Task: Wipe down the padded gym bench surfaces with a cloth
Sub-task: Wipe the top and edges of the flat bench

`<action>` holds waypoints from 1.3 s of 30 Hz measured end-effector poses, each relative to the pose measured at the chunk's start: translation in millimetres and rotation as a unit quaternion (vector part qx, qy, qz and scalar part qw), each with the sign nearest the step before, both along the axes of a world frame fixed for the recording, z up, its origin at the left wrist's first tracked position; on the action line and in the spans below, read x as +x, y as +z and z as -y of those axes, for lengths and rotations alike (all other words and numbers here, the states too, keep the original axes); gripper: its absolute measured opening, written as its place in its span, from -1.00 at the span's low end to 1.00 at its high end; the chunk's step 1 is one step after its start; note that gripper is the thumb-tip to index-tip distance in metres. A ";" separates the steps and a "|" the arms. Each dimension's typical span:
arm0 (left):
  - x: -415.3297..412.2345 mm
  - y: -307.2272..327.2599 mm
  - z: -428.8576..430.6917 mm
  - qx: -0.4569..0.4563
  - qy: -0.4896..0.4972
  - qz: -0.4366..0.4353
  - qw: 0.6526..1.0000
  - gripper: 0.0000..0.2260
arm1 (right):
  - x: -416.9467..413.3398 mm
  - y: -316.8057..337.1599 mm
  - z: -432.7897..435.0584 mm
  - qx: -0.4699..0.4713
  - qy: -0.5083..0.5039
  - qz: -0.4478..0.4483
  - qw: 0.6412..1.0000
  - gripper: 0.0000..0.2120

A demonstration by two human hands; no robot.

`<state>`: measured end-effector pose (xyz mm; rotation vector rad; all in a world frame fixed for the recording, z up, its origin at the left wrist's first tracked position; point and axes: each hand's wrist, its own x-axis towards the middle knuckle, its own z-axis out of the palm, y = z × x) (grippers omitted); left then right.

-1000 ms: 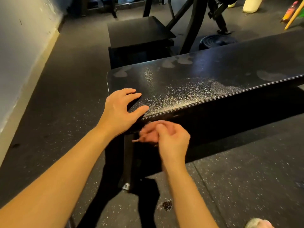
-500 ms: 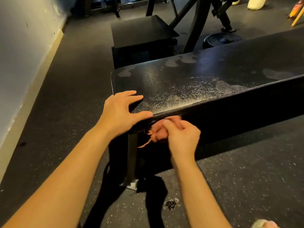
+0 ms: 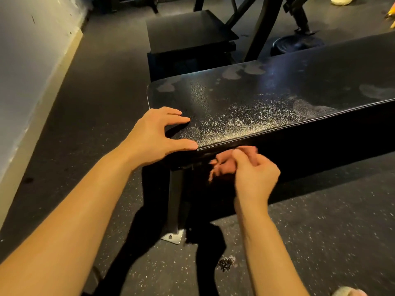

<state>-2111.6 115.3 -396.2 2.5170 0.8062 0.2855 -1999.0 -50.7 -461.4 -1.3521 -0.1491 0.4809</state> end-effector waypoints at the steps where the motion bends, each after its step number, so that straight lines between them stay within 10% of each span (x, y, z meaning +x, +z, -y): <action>1: -0.2 -0.6 0.4 -0.001 0.000 0.000 1.000 -0.24 | 5.0 -2.5 0.4 0.002 -0.027 -0.002 1.000 -0.77; 39: 4.1 -8.1 -6.5 -0.011 0.017 0.037 0.999 -0.18 | -35.9 -18.7 -16.6 -0.033 0.058 -0.080 0.995 -0.89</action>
